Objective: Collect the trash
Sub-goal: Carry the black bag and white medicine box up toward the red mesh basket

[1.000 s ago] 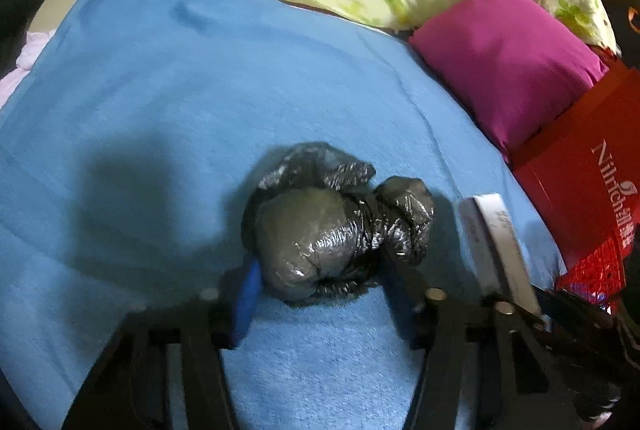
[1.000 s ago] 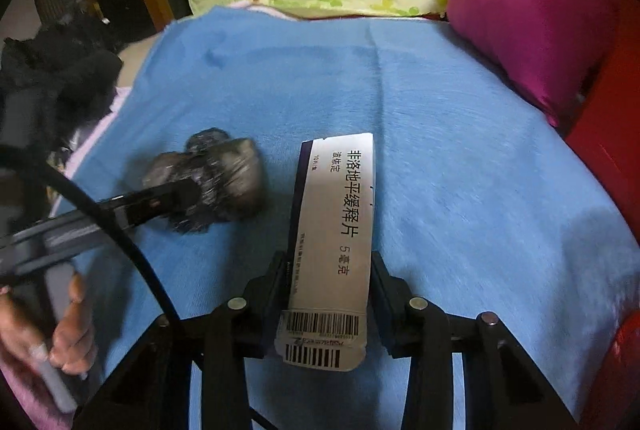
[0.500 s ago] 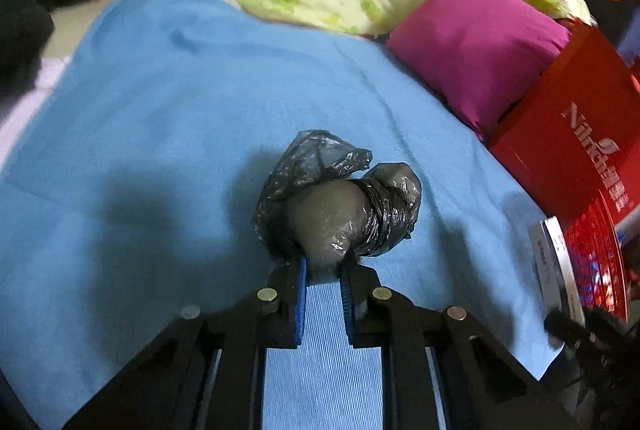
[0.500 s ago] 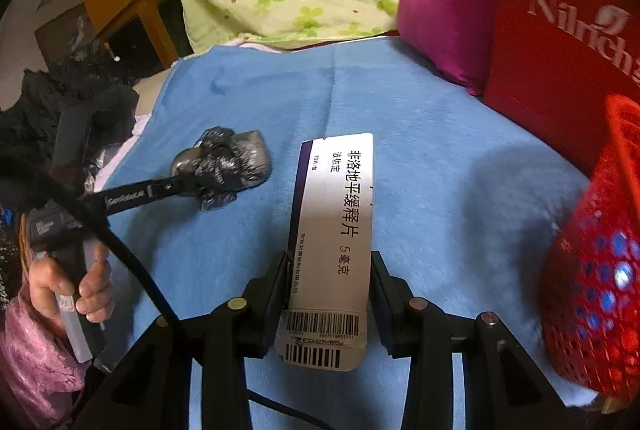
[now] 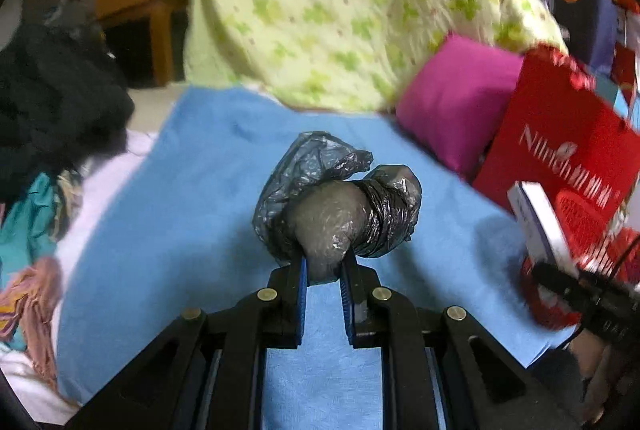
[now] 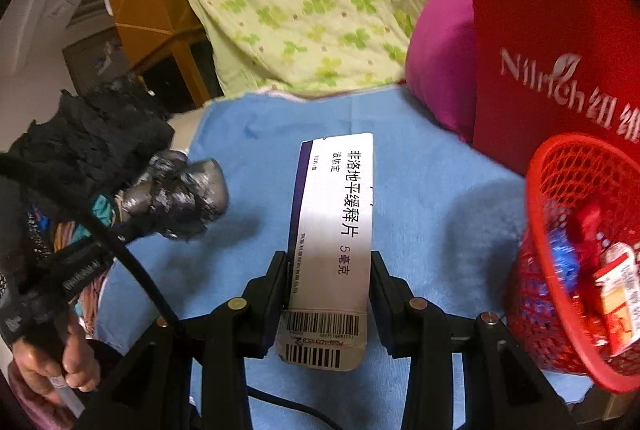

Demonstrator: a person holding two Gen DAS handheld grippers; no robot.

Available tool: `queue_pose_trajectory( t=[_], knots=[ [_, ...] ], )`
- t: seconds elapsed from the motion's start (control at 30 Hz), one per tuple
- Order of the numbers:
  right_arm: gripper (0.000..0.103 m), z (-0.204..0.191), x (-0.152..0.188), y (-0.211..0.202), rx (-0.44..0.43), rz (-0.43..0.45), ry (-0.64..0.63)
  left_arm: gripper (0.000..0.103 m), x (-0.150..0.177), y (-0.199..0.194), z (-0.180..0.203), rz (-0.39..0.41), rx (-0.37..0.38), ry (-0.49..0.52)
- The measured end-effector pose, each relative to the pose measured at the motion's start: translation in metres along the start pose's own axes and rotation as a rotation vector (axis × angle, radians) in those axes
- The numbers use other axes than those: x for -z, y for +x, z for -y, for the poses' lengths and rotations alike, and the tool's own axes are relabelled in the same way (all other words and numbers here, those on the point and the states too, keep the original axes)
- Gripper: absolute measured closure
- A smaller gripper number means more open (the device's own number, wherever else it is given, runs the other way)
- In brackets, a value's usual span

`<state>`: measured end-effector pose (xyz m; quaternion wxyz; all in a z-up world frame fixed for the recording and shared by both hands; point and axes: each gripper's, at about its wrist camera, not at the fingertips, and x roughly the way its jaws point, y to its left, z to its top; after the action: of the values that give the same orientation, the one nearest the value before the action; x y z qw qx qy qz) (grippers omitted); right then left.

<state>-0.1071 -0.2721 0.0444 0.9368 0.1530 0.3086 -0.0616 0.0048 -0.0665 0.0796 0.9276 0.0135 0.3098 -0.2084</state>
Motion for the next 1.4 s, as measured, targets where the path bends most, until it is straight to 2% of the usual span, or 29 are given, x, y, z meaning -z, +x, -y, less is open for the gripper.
queue_pose_trajectory(
  t=[0.17,0.33,0.63,0.9,1.4],
  knots=[
    [0.062,0.003,0.002,-0.041,-0.021,0.071,0.004,0.087,-0.008,-0.041,0.008,0.062,-0.052,-0.026],
    [0.062,0.007,0.003,-0.077,-0.047,0.135,0.007,0.087,-0.007,-0.071,0.028,0.103,-0.078,-0.004],
    [0.062,0.008,0.006,-0.103,-0.094,0.19,0.005,0.087,-0.005,-0.108,0.051,0.155,-0.125,0.034],
    [0.062,0.01,0.007,-0.111,-0.126,0.209,0.011,0.087,-0.002,-0.112,0.06,0.165,-0.137,0.065],
    [0.062,0.026,0.012,-0.123,-0.129,0.23,0.055,0.087,0.001,-0.108,0.082,0.148,-0.133,0.106]
  ],
)
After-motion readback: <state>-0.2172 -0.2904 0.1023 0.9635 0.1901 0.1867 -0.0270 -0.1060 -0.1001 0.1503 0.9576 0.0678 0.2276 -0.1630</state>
